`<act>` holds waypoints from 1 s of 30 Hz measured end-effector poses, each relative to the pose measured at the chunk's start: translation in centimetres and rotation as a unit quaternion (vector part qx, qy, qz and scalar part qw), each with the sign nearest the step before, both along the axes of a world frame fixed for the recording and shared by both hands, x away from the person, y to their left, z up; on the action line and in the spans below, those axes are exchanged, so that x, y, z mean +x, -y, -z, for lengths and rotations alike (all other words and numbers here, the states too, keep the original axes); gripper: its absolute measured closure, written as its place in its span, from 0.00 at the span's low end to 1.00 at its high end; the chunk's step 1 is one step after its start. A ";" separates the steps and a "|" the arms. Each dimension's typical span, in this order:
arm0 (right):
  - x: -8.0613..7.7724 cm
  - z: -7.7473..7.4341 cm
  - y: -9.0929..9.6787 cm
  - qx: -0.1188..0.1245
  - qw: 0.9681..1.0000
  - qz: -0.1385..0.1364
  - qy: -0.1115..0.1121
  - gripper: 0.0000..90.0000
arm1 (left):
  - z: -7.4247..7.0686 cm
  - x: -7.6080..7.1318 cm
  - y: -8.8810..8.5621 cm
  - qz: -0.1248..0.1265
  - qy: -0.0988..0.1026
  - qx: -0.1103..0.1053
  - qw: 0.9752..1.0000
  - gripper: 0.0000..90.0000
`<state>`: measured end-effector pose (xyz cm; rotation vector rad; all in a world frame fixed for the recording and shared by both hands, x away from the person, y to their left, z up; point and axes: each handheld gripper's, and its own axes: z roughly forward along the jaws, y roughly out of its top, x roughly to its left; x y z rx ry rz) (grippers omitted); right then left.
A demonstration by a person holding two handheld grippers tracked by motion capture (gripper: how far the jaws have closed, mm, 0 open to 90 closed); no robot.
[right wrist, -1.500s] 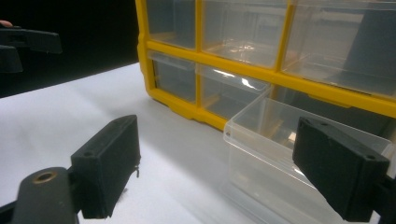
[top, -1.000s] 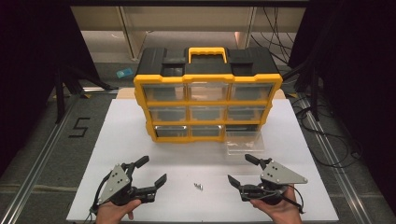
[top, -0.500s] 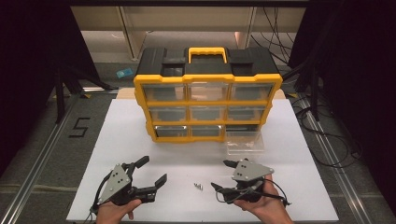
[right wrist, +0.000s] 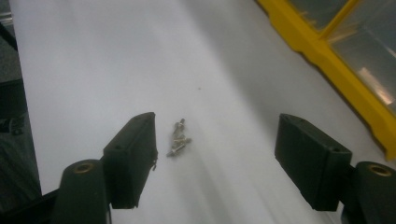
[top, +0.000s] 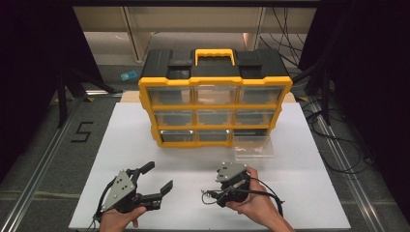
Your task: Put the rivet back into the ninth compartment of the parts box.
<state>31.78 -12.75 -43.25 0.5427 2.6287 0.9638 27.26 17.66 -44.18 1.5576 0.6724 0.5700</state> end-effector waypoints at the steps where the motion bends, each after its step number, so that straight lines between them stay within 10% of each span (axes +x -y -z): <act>1: 0.0 0.0 0.0 0.000 1.000 0.000 0.000 0.35 | 0.0 0.0 0.0 0.000 0.000 0.000 1.000 0.18; 12: 1.2 2.2 -2.6 -0.066 0.996 -0.036 -0.046 0.55 | 0.0 0.0 0.0 -0.001 0.000 -0.002 1.000 0.18; 30: 2.1 3.8 -2.9 -0.075 0.990 -0.025 -0.114 0.84 | -0.1 0.0 0.0 0.001 0.000 -0.004 1.000 0.18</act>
